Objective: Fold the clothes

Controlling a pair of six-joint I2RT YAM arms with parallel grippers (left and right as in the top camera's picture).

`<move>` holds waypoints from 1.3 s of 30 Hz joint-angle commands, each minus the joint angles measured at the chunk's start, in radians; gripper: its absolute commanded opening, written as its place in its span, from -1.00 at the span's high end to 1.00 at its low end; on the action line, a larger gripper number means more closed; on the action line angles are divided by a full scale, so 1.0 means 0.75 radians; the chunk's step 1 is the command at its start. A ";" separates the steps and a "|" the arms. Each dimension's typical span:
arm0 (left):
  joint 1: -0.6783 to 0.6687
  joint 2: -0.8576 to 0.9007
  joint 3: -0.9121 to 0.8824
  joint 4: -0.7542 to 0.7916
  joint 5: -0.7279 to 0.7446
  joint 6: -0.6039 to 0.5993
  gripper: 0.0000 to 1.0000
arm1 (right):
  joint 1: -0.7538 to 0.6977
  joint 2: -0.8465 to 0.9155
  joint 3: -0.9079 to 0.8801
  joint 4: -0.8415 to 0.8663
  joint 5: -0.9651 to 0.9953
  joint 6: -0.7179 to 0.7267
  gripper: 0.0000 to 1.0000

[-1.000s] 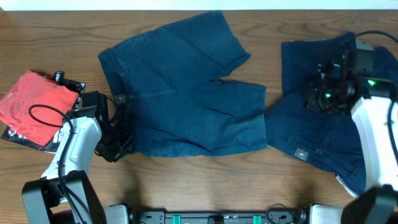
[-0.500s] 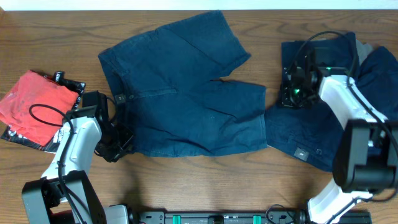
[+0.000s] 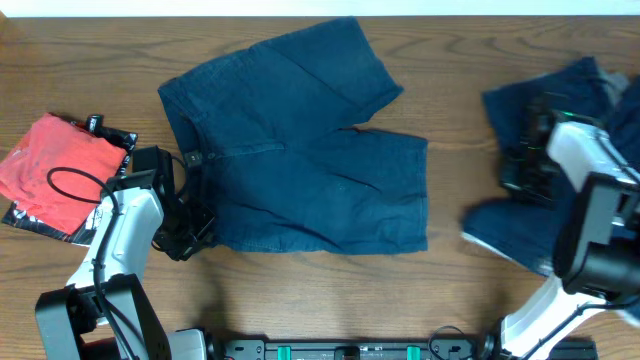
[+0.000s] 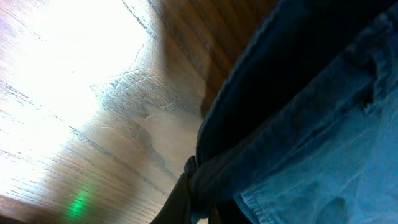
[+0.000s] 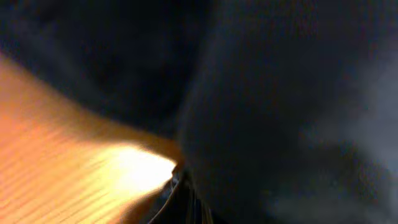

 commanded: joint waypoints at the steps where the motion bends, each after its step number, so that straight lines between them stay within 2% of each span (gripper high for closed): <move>1: 0.004 -0.006 0.020 -0.010 -0.021 0.019 0.88 | -0.157 0.035 -0.013 -0.004 0.219 0.137 0.88; 3: 0.004 -0.006 0.020 -0.013 -0.022 0.019 0.88 | -0.232 0.034 -0.003 -0.008 0.155 0.144 0.88; 5: 0.004 -0.006 0.020 -0.013 -0.022 0.018 0.88 | -0.285 0.026 0.016 -0.008 -0.037 0.106 0.87; 8: 0.004 -0.006 0.020 -0.012 -0.022 0.018 0.88 | -0.299 -0.025 0.027 0.033 -0.372 -0.104 0.87; 11: 0.004 -0.006 0.020 -0.013 -0.022 0.019 0.88 | -0.245 -0.143 0.027 0.039 -0.527 -0.232 0.78; 13: 0.004 -0.006 0.020 -0.013 -0.022 0.019 0.88 | -0.203 -0.226 0.027 0.029 -0.579 -0.268 0.67; 17: 0.004 -0.006 0.020 -0.013 -0.022 0.019 0.87 | -0.094 -0.446 0.026 -0.081 -0.579 -0.270 0.34; 19: 0.004 -0.006 0.020 -0.012 -0.022 0.024 0.87 | -0.052 -0.529 0.026 -0.160 -0.579 -0.239 0.23; 27: 0.004 -0.006 0.020 -0.008 -0.022 0.024 0.87 | 0.094 -0.639 -0.042 -0.438 -0.579 0.194 0.24; 32: 0.004 -0.006 0.020 -0.008 -0.022 0.029 0.87 | 0.222 -0.638 -0.194 -0.399 -0.601 0.295 0.19; 39: 0.004 -0.006 0.020 -0.008 -0.022 0.035 0.87 | 0.522 -0.638 -0.431 -0.204 -0.598 0.422 0.02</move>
